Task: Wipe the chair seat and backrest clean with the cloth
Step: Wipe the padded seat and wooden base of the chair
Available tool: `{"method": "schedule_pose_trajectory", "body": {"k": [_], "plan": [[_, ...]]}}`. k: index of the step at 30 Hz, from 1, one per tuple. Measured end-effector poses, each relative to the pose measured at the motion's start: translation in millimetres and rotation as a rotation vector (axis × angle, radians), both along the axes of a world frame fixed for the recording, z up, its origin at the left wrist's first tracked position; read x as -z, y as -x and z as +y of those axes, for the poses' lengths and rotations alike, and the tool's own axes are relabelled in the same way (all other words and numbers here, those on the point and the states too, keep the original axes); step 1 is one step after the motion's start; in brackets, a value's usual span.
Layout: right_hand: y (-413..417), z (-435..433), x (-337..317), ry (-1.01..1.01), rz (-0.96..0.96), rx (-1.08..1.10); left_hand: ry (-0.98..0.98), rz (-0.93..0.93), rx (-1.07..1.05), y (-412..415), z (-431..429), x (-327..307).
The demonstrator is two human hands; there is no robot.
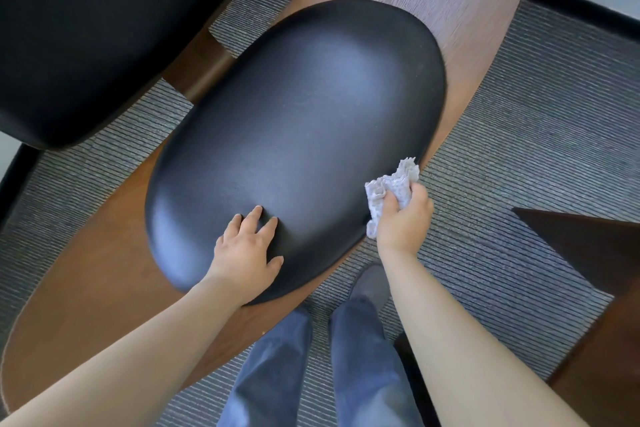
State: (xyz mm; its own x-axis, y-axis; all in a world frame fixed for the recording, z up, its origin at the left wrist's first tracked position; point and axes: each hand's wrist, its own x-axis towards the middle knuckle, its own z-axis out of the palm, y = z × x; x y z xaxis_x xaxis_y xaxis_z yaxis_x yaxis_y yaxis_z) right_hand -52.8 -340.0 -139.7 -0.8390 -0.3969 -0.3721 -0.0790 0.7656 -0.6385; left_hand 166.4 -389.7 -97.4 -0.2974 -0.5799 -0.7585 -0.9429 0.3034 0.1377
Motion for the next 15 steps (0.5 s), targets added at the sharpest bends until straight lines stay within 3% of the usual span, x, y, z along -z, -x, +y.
{"method": "schedule_pose_trajectory", "body": {"k": [6,10,15], "plan": [[42.4,-17.4,5.2,-0.032,0.029,0.026,-0.033,-0.025,-0.011,17.8,-9.4,1.9],[66.3,-19.7,5.2,-0.180,0.059,0.127,-0.073,-0.034,-0.030,29.2,-17.1,1.9],[57.3,-4.4,-15.0,-0.280,0.087,0.062,-0.144,-0.013,-0.052,40.9,-30.9,-6.2]]}}
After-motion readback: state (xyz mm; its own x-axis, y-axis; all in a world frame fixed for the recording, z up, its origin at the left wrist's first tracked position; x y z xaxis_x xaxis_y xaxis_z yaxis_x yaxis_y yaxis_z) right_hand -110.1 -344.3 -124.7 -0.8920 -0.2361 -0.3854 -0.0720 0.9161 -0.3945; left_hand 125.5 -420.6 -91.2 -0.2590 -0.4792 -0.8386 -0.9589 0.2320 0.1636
